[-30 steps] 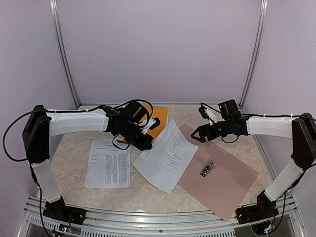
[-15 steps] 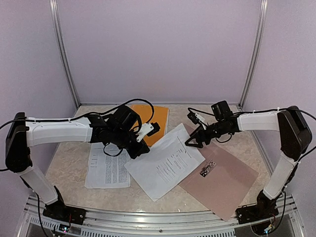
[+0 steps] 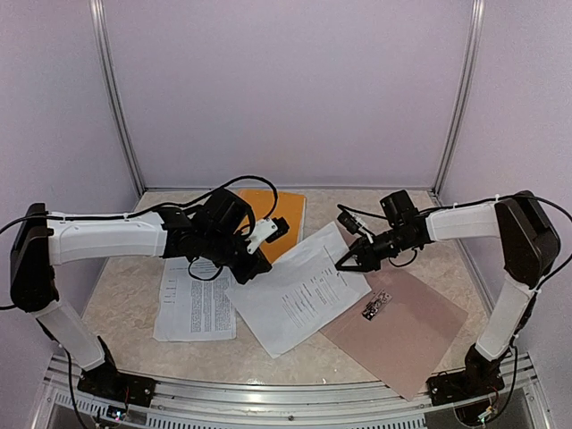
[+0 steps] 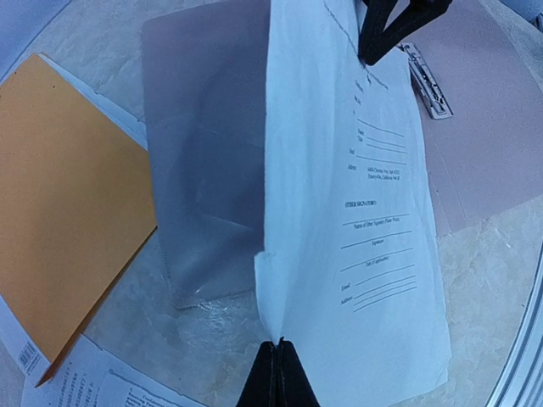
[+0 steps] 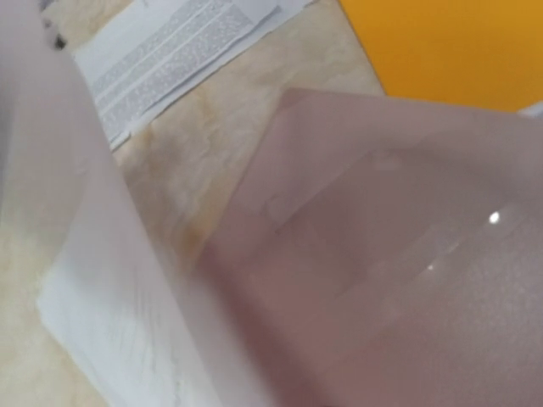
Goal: Put the files into the folder
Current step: Pass from the left arm to the right
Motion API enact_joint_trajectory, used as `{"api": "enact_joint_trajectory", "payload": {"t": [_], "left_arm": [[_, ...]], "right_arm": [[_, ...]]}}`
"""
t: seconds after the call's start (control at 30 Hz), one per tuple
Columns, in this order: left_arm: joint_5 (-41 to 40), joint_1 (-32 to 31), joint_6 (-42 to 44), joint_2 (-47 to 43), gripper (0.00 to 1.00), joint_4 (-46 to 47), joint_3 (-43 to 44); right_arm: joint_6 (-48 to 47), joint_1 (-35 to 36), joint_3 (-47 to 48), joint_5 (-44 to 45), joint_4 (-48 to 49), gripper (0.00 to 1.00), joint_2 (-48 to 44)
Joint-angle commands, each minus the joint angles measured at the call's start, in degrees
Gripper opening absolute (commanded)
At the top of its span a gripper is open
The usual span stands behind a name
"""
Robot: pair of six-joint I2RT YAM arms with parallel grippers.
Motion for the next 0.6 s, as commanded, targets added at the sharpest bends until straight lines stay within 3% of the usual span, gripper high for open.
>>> {"api": "enact_joint_trajectory", "payload": {"t": [0.0, 0.07, 0.3, 0.47, 0.57], "left_arm": [[1.3, 1.2, -0.9, 0.3, 0.00, 1.9, -0.9], [1.5, 1.6, -1.3, 0.7, 0.11, 1.5, -0.5], [1.0, 4.2, -3.8, 2.2, 0.33, 2.3, 0.7], [0.6, 6.1, -5.8, 3.2, 0.58, 3.6, 1.7], [0.0, 6.1, -6.1, 5.1, 0.65, 4.3, 2.8]], "right_arm": [[2.3, 0.4, -0.1, 2.6, -0.9, 0.09, -0.1], [4.7, 0.4, 1.6, 8.0, -4.1, 0.00, -1.1], [16.9, 0.4, 7.4, 25.9, -17.5, 0.00, -8.8], [20.0, 0.4, 13.8, 41.7, -30.6, 0.00, -12.6], [21.0, 0.4, 17.1, 49.8, -36.7, 0.00, -13.2]]}}
